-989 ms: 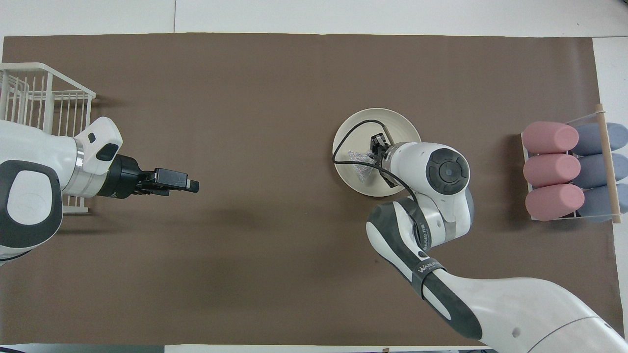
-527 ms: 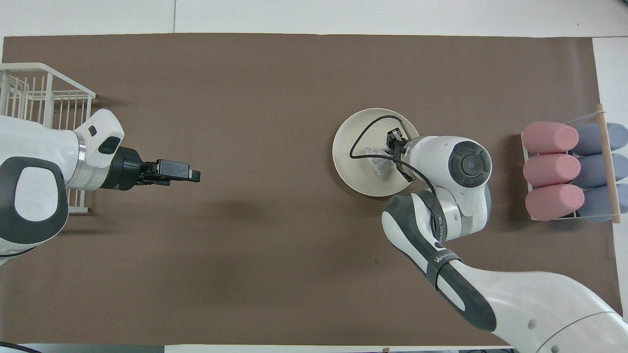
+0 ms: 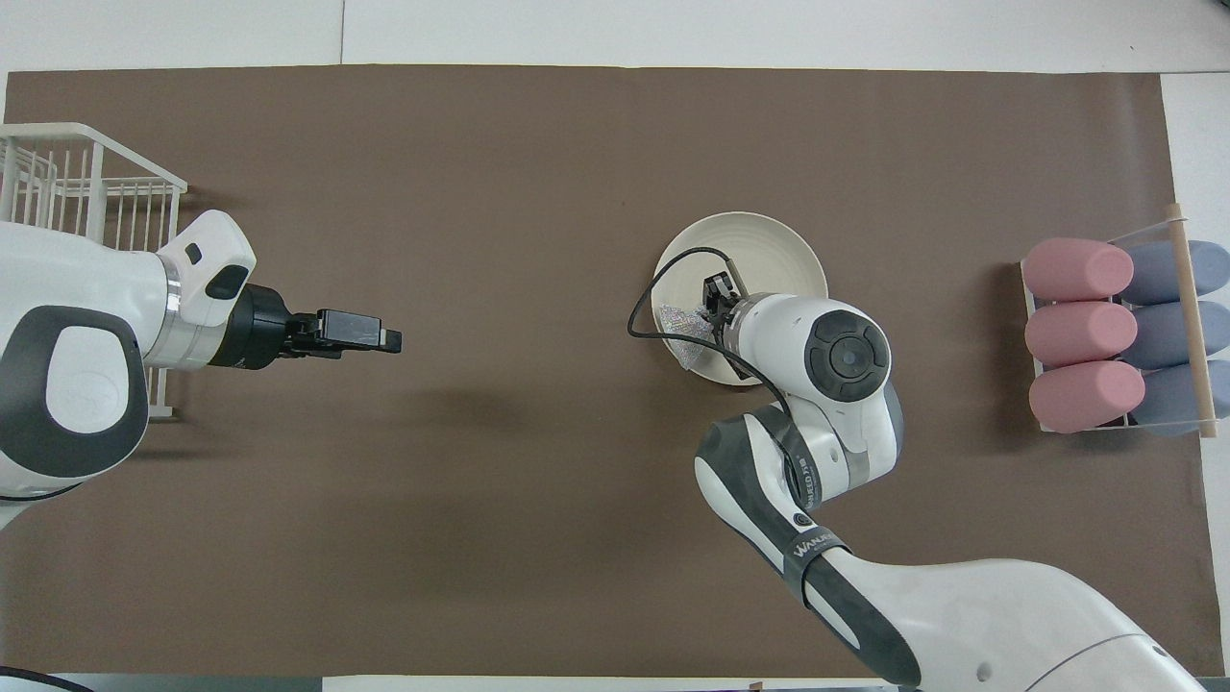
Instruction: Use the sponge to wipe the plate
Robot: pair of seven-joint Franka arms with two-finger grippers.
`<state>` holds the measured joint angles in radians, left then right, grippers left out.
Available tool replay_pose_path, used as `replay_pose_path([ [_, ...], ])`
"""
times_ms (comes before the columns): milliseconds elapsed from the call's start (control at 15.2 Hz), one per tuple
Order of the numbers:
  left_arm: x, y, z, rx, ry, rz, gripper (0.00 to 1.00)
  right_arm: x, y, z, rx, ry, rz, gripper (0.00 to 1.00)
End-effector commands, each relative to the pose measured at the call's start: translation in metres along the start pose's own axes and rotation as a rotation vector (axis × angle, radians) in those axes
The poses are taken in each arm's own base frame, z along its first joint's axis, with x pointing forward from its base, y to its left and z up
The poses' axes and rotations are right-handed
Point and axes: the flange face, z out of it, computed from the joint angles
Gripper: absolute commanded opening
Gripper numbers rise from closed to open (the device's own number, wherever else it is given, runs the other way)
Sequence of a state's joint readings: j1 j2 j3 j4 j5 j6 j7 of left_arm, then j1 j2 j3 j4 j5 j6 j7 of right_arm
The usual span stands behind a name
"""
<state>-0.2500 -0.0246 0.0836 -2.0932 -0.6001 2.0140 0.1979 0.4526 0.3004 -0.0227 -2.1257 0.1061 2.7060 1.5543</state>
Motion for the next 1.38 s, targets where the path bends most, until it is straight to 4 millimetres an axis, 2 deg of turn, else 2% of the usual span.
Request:
replay_pose_path([
  [0,0.005,0.003,-0.001,0.027,0.018,0.000,1.00,-0.005,-0.035,-0.044,-0.056,-0.026,0.080,0.00],
  [132,0.006,0.004,0.000,0.027,0.019,0.001,1.00,-0.014,-0.064,-0.104,-0.098,-0.040,0.111,0.00],
  [264,0.006,0.004,0.001,0.027,0.017,-0.015,1.00,-0.024,-0.078,-0.150,-0.110,-0.047,0.166,0.00],
  [527,0.005,0.009,0.002,-0.030,0.019,-0.099,1.00,-0.100,-0.086,-0.224,-0.134,-0.064,0.283,0.00],
  [593,0.006,0.013,0.001,-0.103,0.024,-0.135,1.00,-0.111,-0.087,-0.239,-0.126,-0.068,0.321,0.00],
  [725,0.008,0.016,-0.001,-0.200,0.040,-0.188,1.00,-0.142,-0.079,-0.248,-0.148,-0.051,0.342,0.00],
  [923,0.014,0.035,-0.016,-0.386,0.035,-0.241,1.00,-0.164,-0.071,-0.251,-0.156,-0.023,0.354,0.00],
  [1121,0.020,0.043,-0.034,-0.515,0.000,-0.268,1.00,-0.163,-0.070,-0.251,-0.157,-0.022,0.346,0.00],
  [1319,0.017,0.066,-0.042,-0.577,-0.105,-0.209,1.00,-0.161,-0.071,-0.250,-0.154,-0.021,0.344,0.00],
])
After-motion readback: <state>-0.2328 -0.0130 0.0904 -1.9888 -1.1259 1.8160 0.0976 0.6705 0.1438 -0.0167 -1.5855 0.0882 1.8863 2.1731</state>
